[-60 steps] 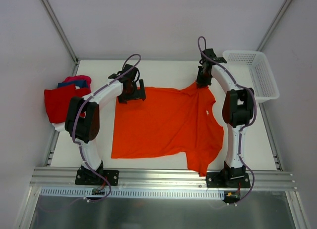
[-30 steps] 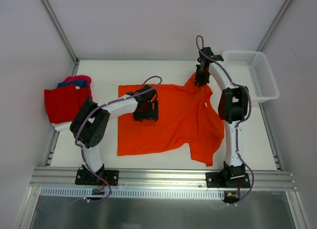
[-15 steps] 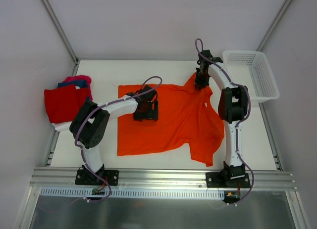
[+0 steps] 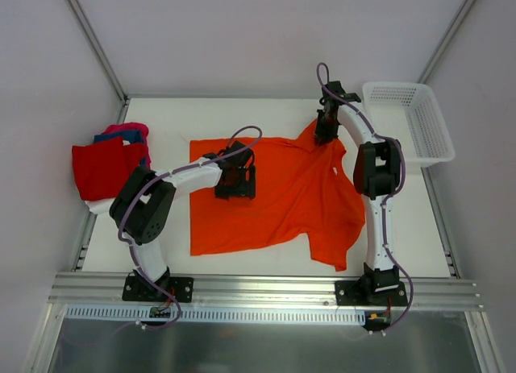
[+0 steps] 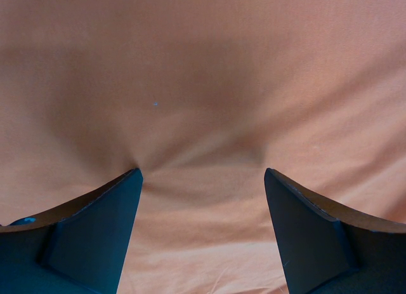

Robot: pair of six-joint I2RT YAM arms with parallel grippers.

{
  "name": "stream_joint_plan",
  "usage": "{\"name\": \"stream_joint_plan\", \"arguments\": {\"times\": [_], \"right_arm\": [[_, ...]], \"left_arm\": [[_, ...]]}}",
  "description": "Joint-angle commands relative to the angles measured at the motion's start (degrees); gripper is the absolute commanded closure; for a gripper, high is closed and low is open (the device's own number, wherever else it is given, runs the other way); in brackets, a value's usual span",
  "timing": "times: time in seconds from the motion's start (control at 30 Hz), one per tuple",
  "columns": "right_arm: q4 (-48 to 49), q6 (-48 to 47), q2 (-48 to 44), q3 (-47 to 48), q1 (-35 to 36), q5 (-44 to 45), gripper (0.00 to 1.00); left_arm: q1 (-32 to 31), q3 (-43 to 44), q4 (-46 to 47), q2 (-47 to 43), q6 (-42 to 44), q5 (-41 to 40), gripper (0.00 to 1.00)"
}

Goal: Fold and stack the t-shirts
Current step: Flatten the tshirt out

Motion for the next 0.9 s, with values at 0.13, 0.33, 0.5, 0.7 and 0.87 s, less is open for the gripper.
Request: {"name": "stream_joint_plan", "arguments": {"times": [0.13, 0.33, 0.5, 0.7, 0.87], "right_arm": [[2.2, 1.9, -0.5, 2.0, -0.3, -0.3, 0.99], [11.8, 4.9, -4.9, -5.0, 0.6, 0.6, 0.99], [16.7, 8.0, -5.3, -4.7, 1.4, 3.8, 1.0], [21.4, 10.5, -7.6, -4.8, 2.1, 2.7, 1.0], [20.5, 9.6, -5.7, 2.6, 2.3, 1.6, 1.0]], "left_arm": [[0.1, -1.9, -1.2, -2.8, 0.1, -0.4, 0.21], [0.1, -3.6, -1.2, -3.6, 0.0, 0.1, 0.21], [0.0, -4.5, -1.4, -4.4, 0.1, 0.1, 0.21], [0.1, -4.9, -1.3, -5.0, 0.2, 0.2, 0.21], [0.1, -4.6, -1.2, -4.2, -0.1, 1.5, 0.21]]}}
